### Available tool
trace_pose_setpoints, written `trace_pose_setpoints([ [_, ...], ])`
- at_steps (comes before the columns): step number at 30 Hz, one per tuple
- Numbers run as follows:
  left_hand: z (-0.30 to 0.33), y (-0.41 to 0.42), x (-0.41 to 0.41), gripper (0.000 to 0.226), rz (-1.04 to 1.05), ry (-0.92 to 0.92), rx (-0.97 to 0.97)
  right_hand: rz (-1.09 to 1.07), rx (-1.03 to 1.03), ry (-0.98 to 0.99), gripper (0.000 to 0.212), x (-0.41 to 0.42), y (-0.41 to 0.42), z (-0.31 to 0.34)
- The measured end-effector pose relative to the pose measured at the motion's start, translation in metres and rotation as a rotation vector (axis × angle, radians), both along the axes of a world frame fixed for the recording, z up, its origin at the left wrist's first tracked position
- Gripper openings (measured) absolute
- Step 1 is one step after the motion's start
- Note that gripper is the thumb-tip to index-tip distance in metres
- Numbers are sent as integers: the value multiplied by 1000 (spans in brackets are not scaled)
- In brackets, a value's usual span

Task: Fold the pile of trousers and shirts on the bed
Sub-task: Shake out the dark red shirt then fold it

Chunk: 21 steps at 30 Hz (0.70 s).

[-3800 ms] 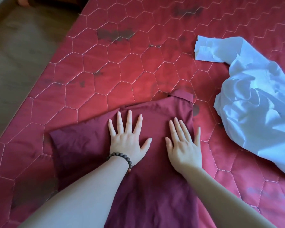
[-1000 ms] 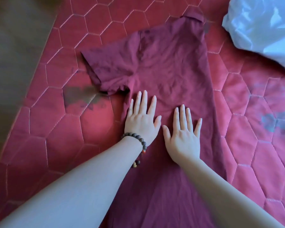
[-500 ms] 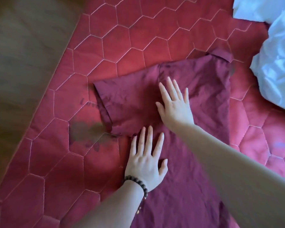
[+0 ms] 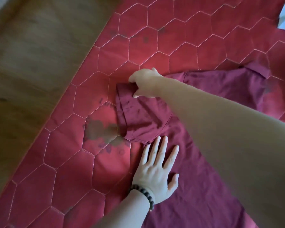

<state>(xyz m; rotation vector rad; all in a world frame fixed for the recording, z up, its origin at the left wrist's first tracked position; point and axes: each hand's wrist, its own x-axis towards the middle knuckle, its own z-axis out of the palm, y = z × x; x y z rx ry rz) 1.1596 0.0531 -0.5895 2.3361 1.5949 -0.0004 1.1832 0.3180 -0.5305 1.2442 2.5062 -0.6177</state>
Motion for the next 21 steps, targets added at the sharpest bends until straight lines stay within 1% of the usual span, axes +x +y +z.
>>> trace_pose_setpoints([
  [1, 0, 0, 0, 82, 2, 6, 3, -34, -29, 77, 32, 5, -3, 4],
  [4, -1, -1, 0, 82, 4, 10, 3, -159, -91, 326, 34, 31, -20, 27],
  [6, -1, -1, -1, 81, 5, 0, 2, -195, -85, 430, 30, 57, -34, 44],
  [8, -1, -1, -2, 80, 7, -8, 3, -205, -58, 478, 28, 91, -52, 55],
  [10, 0, -1, -2, 79, 3, -5, 6, -204, -10, 485, 24, 131, -73, 57],
  [11, 2, -1, -2, 78, -1, 2, 8, -220, 0, 458, 26, 151, -84, 55],
  [13, 5, -2, -2, 74, -3, 27, 7, -295, -24, 351, 41, 183, -105, 44],
  [16, 10, -3, -1, 52, 14, 21, 40, -388, -30, 163, 51, 207, -133, 21],
  [17, 13, -2, -2, 46, 11, 18, 46, -431, -35, 130, 53, 208, -141, 15],
  [19, 16, -2, -3, 38, -17, 11, 80, -562, 23, 159, 56, 205, -155, 7],
  [21, 18, -4, -5, 30, -48, -19, 159, -687, 116, 222, 52, 196, -168, 6],
])
